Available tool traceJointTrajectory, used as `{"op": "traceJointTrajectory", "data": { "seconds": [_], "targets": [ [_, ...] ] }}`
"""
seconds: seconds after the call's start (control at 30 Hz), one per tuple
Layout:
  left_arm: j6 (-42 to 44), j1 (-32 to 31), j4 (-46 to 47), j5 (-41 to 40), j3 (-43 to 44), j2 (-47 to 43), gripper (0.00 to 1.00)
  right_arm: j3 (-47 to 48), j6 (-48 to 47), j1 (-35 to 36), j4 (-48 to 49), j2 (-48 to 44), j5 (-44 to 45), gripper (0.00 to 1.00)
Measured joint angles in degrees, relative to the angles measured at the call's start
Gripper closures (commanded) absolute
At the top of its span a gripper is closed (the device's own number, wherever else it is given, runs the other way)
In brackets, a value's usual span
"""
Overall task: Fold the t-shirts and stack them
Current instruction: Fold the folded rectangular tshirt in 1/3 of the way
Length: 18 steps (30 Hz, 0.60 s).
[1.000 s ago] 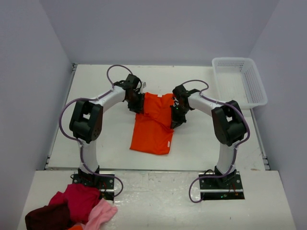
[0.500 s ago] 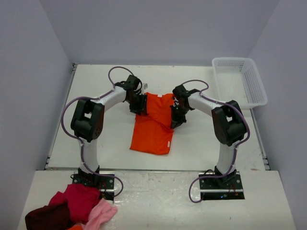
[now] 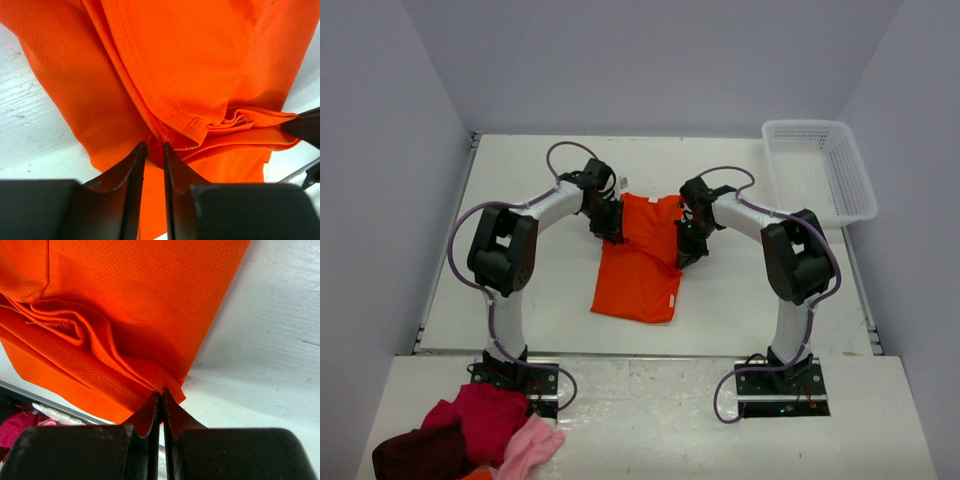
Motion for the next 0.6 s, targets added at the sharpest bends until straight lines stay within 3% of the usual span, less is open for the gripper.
{"op": "traceJointTrajectory", "data": {
  "seconds": [0.17, 0.6],
  "targets": [
    [0.02, 0.00, -1.70, -1.07, 0.02, -0.55, 1.00, 0.83, -0.02, 0.00, -0.44, 0.00, 0.04, 1.00],
    [-0.76, 0.00, -6.21, -6.08, -0.94, -8.92, 1.00, 2.58, -0.85, 0.00, -2.45, 0.00, 2.16, 1.00]
  ]
}}
